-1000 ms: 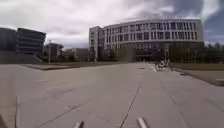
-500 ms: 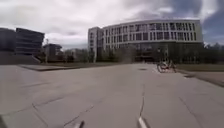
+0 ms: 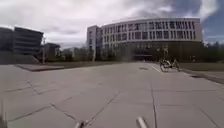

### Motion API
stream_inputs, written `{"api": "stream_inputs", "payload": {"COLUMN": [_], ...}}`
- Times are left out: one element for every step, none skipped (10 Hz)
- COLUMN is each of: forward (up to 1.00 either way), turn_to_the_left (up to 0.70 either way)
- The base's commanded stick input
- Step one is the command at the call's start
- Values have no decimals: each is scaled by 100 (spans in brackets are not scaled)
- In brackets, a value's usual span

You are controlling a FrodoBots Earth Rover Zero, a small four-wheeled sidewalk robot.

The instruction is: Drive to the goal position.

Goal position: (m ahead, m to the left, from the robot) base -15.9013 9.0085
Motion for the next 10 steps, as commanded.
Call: {"api": "stream_inputs", "payload": {"forward": [100,100,100,100,100,100,100,100,100,59], "turn_to_the_left": [-2,0,0,0,0,0,0,0,0,8]}}
